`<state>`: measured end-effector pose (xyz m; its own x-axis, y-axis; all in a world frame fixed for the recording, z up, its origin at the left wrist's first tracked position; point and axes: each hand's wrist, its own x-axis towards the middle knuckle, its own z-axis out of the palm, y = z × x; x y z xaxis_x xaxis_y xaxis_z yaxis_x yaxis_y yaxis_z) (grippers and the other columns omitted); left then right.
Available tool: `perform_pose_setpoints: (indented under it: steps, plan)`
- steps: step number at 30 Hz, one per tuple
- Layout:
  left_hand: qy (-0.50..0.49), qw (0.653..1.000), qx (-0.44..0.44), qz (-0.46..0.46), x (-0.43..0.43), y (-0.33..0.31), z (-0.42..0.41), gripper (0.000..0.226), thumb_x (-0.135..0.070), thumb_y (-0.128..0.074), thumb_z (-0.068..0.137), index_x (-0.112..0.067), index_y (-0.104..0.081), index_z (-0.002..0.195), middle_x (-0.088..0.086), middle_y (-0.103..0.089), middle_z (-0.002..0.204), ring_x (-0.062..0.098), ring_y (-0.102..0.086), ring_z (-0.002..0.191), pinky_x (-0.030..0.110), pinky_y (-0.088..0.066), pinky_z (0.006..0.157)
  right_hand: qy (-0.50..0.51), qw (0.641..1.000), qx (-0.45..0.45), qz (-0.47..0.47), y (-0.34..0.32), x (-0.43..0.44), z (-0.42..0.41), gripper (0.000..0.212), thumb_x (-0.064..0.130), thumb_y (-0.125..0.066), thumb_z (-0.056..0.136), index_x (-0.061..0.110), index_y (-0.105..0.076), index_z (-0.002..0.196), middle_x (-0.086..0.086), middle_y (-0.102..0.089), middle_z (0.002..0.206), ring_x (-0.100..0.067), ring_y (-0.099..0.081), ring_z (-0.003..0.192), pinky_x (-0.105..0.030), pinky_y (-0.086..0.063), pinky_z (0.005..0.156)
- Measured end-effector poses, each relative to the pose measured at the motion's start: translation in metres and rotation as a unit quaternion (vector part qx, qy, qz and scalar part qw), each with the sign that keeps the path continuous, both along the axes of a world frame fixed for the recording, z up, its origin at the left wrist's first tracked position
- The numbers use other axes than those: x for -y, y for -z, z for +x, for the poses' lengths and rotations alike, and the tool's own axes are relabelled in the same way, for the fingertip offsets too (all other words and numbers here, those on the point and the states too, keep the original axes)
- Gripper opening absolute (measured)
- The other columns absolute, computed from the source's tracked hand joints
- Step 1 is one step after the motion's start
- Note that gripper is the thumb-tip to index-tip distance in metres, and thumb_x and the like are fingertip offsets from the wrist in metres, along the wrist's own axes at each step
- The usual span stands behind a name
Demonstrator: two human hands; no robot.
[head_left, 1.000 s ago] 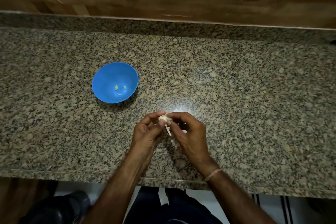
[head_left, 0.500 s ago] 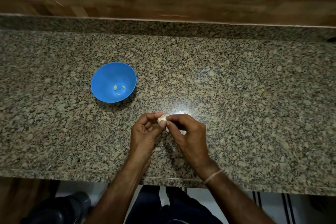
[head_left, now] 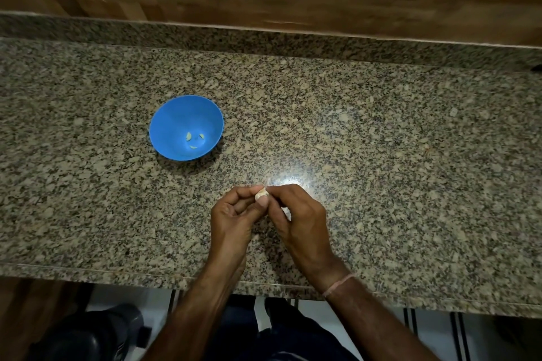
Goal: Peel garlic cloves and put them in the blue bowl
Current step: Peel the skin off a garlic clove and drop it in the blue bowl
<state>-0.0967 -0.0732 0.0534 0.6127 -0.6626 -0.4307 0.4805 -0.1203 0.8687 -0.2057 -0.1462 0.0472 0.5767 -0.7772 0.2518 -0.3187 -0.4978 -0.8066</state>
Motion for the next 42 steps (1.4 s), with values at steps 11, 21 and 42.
perform_pose_setpoints:
  steps: [11, 21, 42]
  plan:
    - [0.015, 0.995, -0.096, 0.025, -0.006, 0.012, 0.003, 0.018, 0.002, -0.069, 0.091, -0.003, -0.071, 0.108, 0.017, -0.078, 0.105, 0.024, -0.076, 0.101, 0.026, -0.061, 0.080, 0.021, 0.991, 0.007, 0.132, 0.016, 0.003, 0.004, 0.007, 0.025, -0.071, 0.098, 0.017, -0.071, 0.097, 0.009, -0.067, 0.090, -0.010, -0.065, 0.083, -0.033, -0.056, 0.067]
    - [0.082, 0.897, 0.403, 0.163, 0.004, 0.045, 0.042, 0.015, -0.013, -0.079, 0.090, -0.018, -0.071, 0.101, -0.004, -0.071, 0.094, 0.014, -0.069, 0.087, 0.022, -0.054, 0.067, 0.046, 0.958, -0.072, 0.272, 0.054, 0.005, -0.014, 0.007, 0.012, -0.080, 0.089, 0.018, -0.078, 0.086, 0.008, -0.077, 0.079, -0.005, -0.073, 0.076, -0.023, -0.060, 0.074]
    - [0.208, 0.790, 0.539, 0.206, -0.068, 0.087, 0.013, 0.022, -0.035, -0.075, 0.090, -0.031, -0.057, 0.103, -0.009, -0.053, 0.097, 0.017, -0.048, 0.089, 0.035, -0.039, 0.068, 0.119, 0.961, -0.209, 0.137, 0.063, -0.045, -0.002, 0.012, 0.013, -0.076, 0.084, 0.019, -0.071, 0.075, 0.008, -0.071, 0.071, -0.011, -0.066, 0.068, -0.033, -0.054, 0.065]
